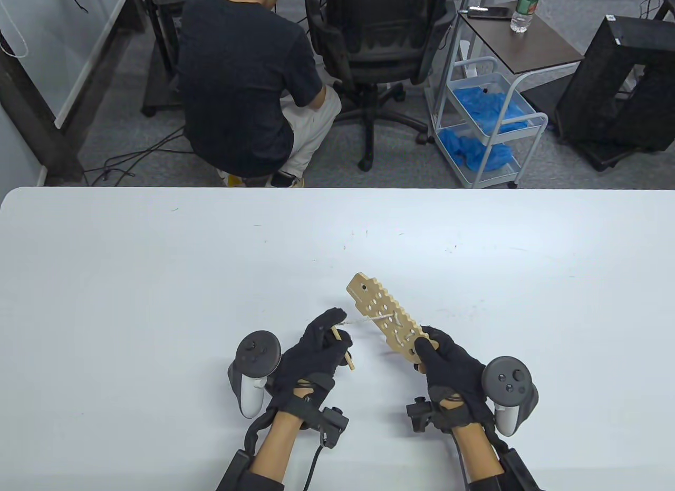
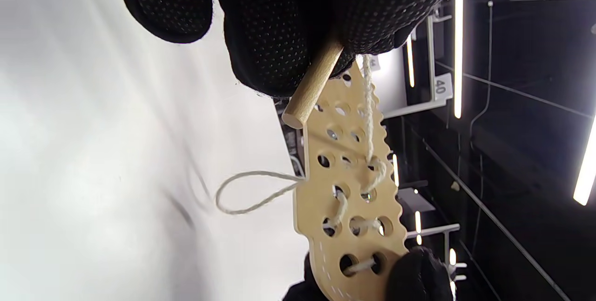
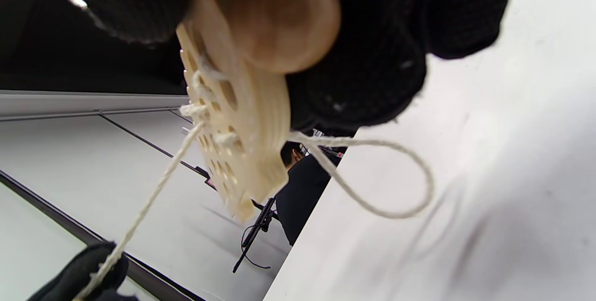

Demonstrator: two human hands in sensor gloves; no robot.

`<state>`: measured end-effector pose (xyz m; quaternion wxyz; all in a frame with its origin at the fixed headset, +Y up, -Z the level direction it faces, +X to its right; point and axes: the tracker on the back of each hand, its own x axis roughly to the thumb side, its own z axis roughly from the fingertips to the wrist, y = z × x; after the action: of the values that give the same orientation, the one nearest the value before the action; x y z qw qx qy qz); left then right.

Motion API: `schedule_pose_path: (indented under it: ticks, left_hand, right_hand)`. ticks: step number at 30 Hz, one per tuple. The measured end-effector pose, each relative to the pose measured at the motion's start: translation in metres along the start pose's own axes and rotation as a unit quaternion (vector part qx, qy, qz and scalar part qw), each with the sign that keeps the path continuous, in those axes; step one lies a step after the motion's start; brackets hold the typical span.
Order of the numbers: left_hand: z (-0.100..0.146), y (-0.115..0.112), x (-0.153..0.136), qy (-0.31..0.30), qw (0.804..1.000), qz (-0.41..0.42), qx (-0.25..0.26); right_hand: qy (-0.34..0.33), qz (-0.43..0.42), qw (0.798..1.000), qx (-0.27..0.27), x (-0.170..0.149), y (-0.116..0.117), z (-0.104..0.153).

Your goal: Remove rope from all holes on crocodile lacing toy

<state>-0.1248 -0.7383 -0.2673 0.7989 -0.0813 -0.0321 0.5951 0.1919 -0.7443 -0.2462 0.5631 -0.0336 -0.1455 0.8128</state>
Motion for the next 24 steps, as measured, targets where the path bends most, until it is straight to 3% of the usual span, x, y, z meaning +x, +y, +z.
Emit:
schedule_pose_path:
  ticks: [12,18,24]
  left_hand:
    - [-0.003,0.021,-0.013,0.021,0.999,0.013,0.048]
    - [-0.004,0.032,-0.021,0.032,0.997,0.029,0.070]
    - [-0.004,0.038,-0.025,0.039,0.995,0.039,0.082]
  right_hand:
    - [0.094,-0.080,0.992,-0.037,-0.020,-0.013,-0.003]
    - [0.183,-0.185,0.964,-0.051,-0.036,-0.017,-0.001]
    - [0.217,-0.206,0.952,-0.064,-0.043,-0.025,-0.002]
